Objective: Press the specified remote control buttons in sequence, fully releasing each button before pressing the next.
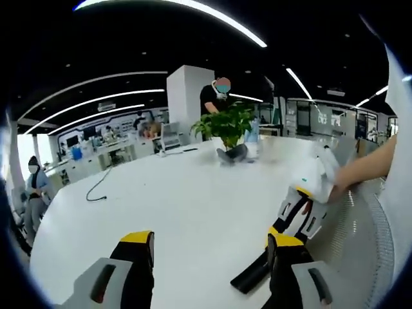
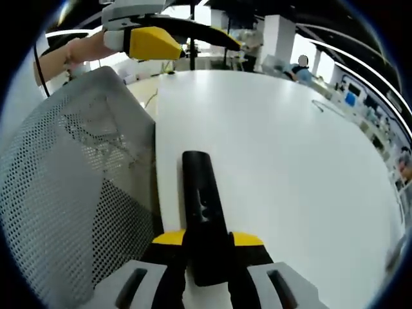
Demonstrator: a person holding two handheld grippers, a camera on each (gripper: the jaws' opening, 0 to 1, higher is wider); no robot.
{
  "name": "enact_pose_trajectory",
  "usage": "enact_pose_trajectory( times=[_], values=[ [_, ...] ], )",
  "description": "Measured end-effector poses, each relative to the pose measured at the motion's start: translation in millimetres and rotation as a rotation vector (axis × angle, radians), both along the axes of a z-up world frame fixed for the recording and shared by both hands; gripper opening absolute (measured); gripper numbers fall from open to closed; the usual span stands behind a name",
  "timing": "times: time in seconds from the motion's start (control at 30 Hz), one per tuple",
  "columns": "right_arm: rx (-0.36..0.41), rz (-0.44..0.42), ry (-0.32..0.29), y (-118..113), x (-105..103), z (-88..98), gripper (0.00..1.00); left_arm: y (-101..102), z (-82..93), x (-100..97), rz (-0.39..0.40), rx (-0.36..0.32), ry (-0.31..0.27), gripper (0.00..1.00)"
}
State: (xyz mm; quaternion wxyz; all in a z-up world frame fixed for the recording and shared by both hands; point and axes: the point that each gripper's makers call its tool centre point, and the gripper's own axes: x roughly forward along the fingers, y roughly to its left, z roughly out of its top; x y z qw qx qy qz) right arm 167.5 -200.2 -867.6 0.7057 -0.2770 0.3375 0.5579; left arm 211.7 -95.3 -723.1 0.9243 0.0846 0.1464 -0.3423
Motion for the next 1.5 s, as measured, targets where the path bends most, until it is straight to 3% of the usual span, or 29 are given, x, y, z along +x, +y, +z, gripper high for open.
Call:
enact_pose_trajectory(
  times=[0.1, 0.23, 0.37, 0.43, 0.5, 0.57, 0.7, 0.77, 0.83, 0.93, 1.3, 1.5],
  values=[
    [0.0, -0.001, 0.001, -0.1, 0.0, -0.2, 0.22, 7.5, 3.0, 0.2, 0.032, -0.047, -0.022, 0.79],
    [0.001, -0.001, 0.001, 0.0, 0.3, -0.2, 0.22, 13.4, -0.3, -2.2, 0.06, -0.051, -0.023, 0.84],
    [0.002, -0.001, 0.001, 0.2, 0.4, 0.1, 0.22, 17.6, 2.5, 0.4, 0.103, -0.068, -0.088, 0.94],
    [0.002, -0.002, 0.002, 0.2, 0.4, 0.1, 0.22, 17.6, 7.1, 3.2, 0.136, -0.121, -0.102, 1.0],
    [0.001, -0.001, 0.002, 0.2, 0.5, 0.0, 0.22, 19.9, 12.5, 4.4, 0.152, -0.131, -0.12, 1.0],
    [0.001, -0.002, 0.003, 0.1, 0.6, 0.0, 0.22, 21.8, 23.1, 7.0, 0.158, -0.166, -0.177, 1.0],
    [0.006, -0.01, -0.001, 1.8, 2.1, 0.2, 0.22, 28.2, 23.4, 7.6, 0.185, -0.238, -0.144, 1.0],
    [0.006, -0.011, -0.002, 2.7, 2.7, 0.1, 0.22, 30.6, 24.4, 7.7, 0.195, -0.244, -0.145, 1.0],
    [0.005, -0.01, -0.004, 3.4, 3.0, 0.2, 0.22, 34.6, 30.5, 8.0, 0.212, -0.235, -0.197, 1.0],
    [0.004, -0.009, -0.005, 3.8, 3.2, 0.4, 0.22, 31.4, 33.9, 5.8, 0.216, -0.237, -0.21, 1.0],
    [0.014, -0.02, -0.004, 4.0, 4.1, 0.4, 0.22, 25.4, 16.2, 7.4, 0.201, -0.177, -0.134, 1.0],
    [0.029, -0.022, -0.008, 5.0, 5.2, 1.0, 0.22, 18.7, 15.5, 3.1, 0.16, -0.189, -0.119, 0.97]
  ],
)
